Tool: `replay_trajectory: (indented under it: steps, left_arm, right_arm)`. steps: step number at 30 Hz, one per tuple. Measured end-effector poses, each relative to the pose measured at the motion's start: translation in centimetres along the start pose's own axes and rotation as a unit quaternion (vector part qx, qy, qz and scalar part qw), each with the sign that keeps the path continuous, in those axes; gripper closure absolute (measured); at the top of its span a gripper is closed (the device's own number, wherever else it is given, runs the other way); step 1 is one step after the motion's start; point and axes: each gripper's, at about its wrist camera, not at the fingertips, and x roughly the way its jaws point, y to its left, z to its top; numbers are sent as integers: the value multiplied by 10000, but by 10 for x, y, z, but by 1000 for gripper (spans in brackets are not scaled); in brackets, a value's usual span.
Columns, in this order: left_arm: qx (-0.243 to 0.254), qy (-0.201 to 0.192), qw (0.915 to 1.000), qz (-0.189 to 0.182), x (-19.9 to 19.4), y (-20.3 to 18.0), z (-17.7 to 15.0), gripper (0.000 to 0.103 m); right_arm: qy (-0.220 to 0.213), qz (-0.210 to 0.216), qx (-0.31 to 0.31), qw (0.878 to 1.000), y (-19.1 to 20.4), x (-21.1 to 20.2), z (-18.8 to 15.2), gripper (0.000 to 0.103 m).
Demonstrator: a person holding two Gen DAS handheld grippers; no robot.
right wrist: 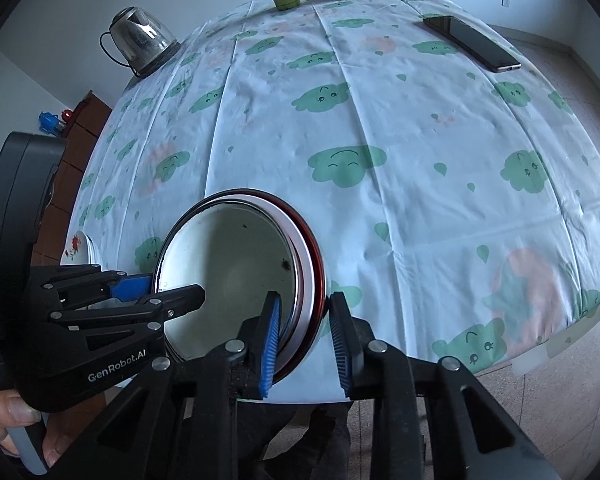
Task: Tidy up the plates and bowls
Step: 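Lift the nested bowls with both grippers toward the red-flower plates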
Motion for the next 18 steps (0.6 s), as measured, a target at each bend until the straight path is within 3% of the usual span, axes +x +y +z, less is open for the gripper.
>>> replay_trajectory:
  steps: [18]
  left_arm:
    - [-321, -157, 9993, 121, -25, 31, -12, 77]
  right_arm:
    - [76, 72, -389, 9992, 29, -4, 9, 77]
